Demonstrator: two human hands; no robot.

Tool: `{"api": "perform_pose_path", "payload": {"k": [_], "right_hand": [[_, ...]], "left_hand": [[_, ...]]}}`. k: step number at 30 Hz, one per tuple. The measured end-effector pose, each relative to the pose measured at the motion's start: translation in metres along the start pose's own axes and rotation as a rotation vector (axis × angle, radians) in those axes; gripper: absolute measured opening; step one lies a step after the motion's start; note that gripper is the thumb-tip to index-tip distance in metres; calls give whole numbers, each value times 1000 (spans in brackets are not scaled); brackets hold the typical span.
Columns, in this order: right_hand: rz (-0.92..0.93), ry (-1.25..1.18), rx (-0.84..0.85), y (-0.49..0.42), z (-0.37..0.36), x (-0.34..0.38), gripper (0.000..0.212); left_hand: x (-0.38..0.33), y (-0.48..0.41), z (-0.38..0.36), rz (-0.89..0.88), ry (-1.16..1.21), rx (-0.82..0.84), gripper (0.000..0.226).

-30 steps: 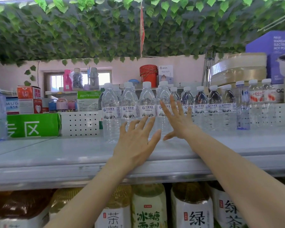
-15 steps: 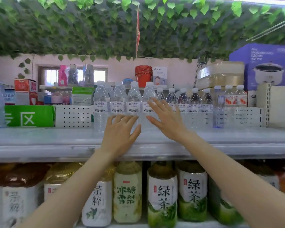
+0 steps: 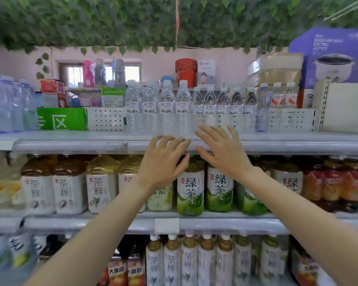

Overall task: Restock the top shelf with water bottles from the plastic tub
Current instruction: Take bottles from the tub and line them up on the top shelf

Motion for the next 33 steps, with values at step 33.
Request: {"api": "perform_pose_path", "payload": {"k": [33], "right_hand": [[-221, -188, 644, 337, -103, 204, 49]], "left_hand": [[-94, 342, -117, 74, 196, 585, 45]]}}
Point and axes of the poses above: each hand's wrist, its own y-axis away from the middle knuckle, its own z-axis out of the back of the hand, x = y × z, the point moved 7 cm from there along -y, towards the middle knuckle, and after that the axes turned 6 degrees about z, right-handed, at the moved point
